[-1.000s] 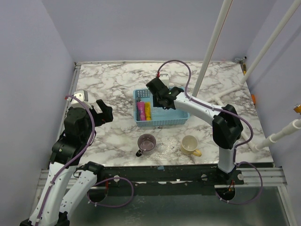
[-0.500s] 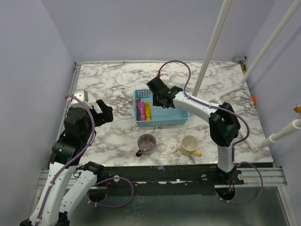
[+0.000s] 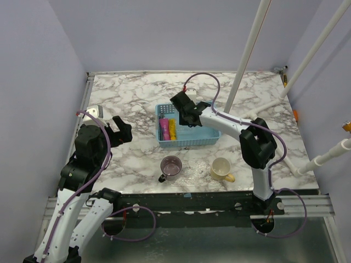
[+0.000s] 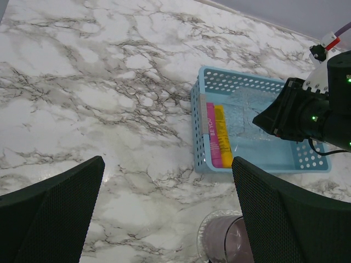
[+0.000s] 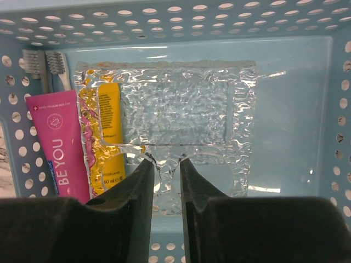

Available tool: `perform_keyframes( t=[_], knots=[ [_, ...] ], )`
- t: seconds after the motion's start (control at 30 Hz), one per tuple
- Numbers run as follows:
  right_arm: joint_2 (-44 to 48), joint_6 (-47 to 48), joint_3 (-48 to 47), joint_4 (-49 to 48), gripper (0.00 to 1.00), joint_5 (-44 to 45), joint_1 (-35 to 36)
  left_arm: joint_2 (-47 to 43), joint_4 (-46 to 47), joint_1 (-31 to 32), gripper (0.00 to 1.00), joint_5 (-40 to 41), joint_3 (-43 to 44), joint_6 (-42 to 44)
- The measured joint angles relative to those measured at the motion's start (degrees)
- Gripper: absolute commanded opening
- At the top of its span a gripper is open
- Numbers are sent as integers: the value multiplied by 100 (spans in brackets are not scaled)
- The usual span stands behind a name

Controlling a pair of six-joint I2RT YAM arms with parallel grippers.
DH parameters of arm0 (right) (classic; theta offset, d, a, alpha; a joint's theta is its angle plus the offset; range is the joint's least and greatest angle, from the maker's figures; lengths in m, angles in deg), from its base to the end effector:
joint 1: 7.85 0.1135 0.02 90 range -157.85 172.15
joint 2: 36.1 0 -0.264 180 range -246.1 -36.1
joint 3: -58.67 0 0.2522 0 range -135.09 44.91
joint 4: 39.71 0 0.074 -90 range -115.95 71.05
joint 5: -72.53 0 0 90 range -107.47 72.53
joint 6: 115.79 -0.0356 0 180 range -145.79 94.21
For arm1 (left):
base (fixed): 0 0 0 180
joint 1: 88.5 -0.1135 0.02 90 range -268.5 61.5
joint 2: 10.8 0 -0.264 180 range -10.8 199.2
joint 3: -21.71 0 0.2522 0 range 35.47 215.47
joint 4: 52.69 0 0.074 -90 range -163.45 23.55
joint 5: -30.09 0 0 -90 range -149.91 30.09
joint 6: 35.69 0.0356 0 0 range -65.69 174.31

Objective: Prepare toiletry sets of a toothbrush and toothpaste on the tray

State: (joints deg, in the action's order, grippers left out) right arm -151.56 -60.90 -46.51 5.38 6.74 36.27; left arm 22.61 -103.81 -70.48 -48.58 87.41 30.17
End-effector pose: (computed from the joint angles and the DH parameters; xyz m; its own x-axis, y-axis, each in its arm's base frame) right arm 0.3276 0.2973 0.2192 -0.7522 0.0013 -0.6589 -0.0428 0.9978 0.0508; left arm 0.1124 -0.0292 0.3584 -0.3318 -0.3137 -0.8896 -0.0101 0.9442 -0.3292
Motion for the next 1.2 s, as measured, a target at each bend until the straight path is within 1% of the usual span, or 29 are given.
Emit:
perform_keyframes(
  t=[0.2,0.27,0.63,1.2],
  knots=[
    [0,0,-2,-4,5,-7,0,11,2,0,98,-2,0,0],
    [0,2,-9,0,1,-9,-4,13,2,0,98,0,0,0],
    [116,162,-219,153,0,0,-33,28,2,0,98,0,0,0],
    [1412,269,-153,334,1,50,-33,79,2,0,98,0,0,2]
  ],
)
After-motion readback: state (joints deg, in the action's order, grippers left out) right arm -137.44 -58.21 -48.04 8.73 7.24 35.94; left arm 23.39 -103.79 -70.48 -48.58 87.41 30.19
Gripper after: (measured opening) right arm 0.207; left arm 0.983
